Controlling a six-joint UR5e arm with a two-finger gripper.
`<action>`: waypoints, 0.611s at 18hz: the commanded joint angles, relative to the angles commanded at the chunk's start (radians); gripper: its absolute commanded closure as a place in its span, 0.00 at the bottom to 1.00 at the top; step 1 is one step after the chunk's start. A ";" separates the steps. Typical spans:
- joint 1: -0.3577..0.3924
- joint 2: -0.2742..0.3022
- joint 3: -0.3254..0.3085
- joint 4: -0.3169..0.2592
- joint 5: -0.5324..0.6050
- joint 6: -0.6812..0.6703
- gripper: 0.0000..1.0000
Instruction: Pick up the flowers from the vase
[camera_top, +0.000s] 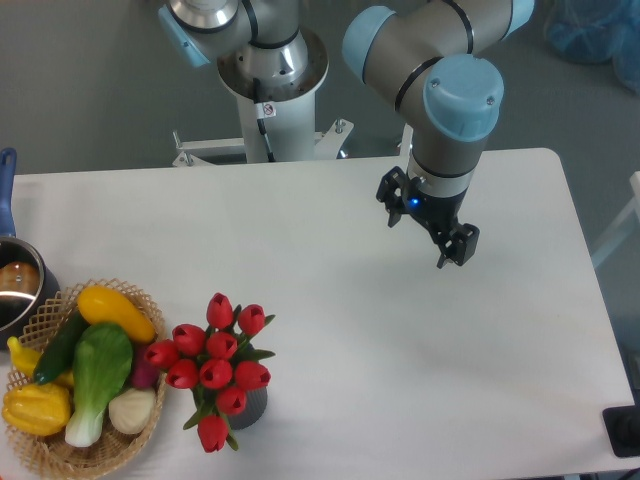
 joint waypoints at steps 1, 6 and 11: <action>-0.002 0.000 0.000 0.002 0.002 0.000 0.00; -0.003 0.003 0.000 -0.002 -0.011 0.000 0.00; 0.026 0.009 -0.103 0.076 -0.182 0.006 0.00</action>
